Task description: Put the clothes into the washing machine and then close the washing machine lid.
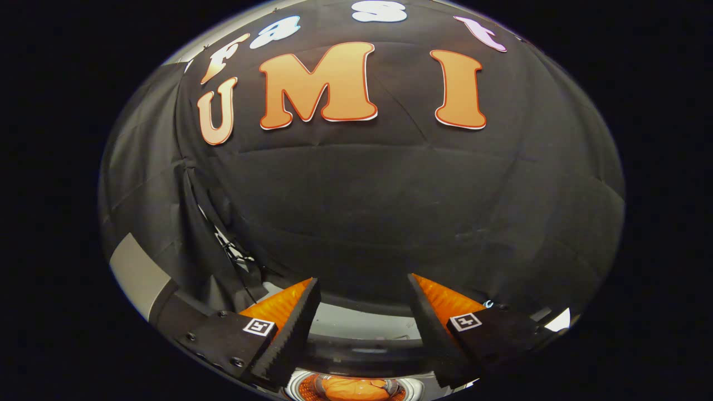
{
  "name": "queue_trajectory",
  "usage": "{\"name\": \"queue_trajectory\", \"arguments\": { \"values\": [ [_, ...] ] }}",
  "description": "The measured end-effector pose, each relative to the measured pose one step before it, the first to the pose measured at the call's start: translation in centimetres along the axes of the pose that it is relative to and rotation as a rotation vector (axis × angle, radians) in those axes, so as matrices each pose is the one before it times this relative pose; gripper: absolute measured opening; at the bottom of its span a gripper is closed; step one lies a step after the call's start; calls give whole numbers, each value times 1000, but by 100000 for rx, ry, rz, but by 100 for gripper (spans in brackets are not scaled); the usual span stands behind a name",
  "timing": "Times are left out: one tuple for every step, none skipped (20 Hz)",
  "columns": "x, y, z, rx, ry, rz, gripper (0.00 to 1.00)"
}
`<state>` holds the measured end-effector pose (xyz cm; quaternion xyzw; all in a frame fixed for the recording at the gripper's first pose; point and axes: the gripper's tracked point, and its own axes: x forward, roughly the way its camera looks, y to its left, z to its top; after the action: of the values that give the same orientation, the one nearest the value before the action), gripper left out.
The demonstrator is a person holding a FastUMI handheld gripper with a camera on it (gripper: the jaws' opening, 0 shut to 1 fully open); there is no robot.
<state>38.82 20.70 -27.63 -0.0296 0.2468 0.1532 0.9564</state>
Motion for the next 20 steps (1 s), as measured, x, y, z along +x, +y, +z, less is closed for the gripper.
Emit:
{"name": "queue_trajectory", "arguments": {
  "values": [
    [-116,330,279,963,-208,880,98],
    [303,27,-238,645,984,1061,98],
    [160,119,-29,1011,259,1409,98],
    [100,143,-29,438,1048,1373,98],
    [-91,17,43,-201,-778,501,98],
    [-128,-126,-181,92,233,-85,98],
    [-282,-4,-53,298,-59,-338,98],
    [-224,40,-222,-178,436,-718,98],
    [-297,-96,-116,259,205,-862,98],
    [-243,75,-270,126,454,-205,99],
    [-579,165,-174,-129,-522,-29,99],
    [-467,61,-124,-164,-991,254,99],
    [-581,137,-42,-187,-1080,124,99],
    [-409,234,-135,-180,-793,-113,99],
    [-494,5,-315,-47,-502,-83,99],
    [-659,85,-406,-79,-117,16,99],
    [-723,134,-401,-45,-109,-59,99],
    [-585,86,-326,-98,-189,-71,99],
    [-427,82,-198,-173,-368,-22,99],
    [-351,95,-209,-131,-502,-49,99]
  ]
}}
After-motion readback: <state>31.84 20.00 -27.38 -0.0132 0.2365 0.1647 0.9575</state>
